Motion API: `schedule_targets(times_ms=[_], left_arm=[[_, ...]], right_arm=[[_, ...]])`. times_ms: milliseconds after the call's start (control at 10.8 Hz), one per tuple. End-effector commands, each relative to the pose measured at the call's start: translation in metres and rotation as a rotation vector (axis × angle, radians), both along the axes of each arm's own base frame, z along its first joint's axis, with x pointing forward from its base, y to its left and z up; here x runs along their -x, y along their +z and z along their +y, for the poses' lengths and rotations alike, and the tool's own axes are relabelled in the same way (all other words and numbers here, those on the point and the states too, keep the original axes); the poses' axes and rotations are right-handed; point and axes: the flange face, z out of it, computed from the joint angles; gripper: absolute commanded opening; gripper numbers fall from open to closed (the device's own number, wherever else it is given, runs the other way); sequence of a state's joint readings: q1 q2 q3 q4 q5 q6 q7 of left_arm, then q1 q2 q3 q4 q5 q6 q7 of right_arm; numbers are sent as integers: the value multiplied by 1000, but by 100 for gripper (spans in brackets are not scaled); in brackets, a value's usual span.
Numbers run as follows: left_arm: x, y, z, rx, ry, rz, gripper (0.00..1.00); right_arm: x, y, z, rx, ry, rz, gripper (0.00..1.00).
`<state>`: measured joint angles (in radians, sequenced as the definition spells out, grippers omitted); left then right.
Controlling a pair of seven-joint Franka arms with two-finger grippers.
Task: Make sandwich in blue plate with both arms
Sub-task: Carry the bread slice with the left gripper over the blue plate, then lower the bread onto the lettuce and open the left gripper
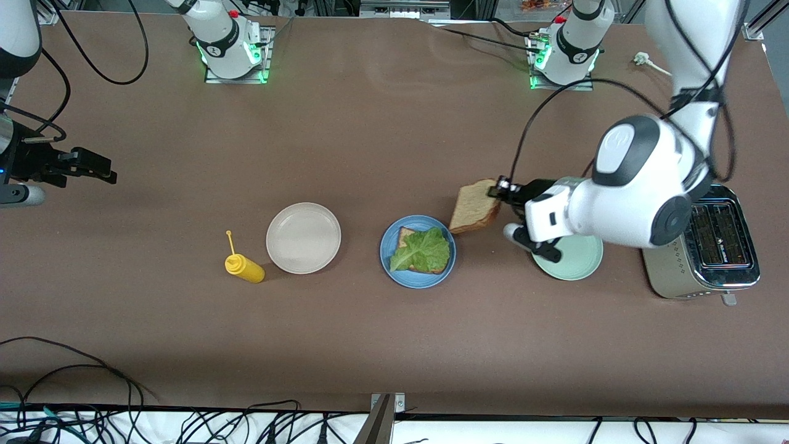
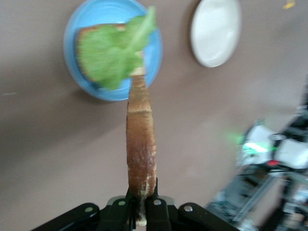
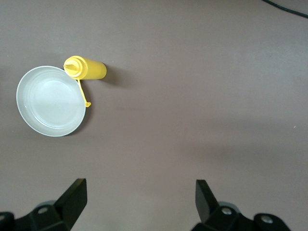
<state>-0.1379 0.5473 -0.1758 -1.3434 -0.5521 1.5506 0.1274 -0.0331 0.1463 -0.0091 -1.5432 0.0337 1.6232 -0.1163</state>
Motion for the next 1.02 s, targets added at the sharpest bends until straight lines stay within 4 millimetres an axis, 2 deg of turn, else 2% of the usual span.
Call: schedule_targets(times_ms=[0, 186, 371, 557, 649, 742, 928], left_arm=[[-22, -55, -30, 211, 126, 67, 0], [-29, -104, -43, 319, 154, 53, 0], [-32, -148, -42, 384, 174, 49, 0], [-35, -171, -45, 471, 198, -5, 0], [-30, -181, -50, 494, 191, -3, 0], [-30, -186, -49, 505, 177, -20, 0], [-28, -209, -44, 513, 167, -20, 0]], right_arm=[[7, 4, -9, 41, -3, -8, 100], [7, 3, -15, 43, 5, -8, 100], [7, 1, -31, 46, -21, -4, 100], [7, 6, -31, 44, -25, -13, 100], [6, 9, -33, 47, -32, -16, 100], [6, 10, -34, 47, -34, -17, 100], [6, 10, -35, 47, -35, -17, 100]])
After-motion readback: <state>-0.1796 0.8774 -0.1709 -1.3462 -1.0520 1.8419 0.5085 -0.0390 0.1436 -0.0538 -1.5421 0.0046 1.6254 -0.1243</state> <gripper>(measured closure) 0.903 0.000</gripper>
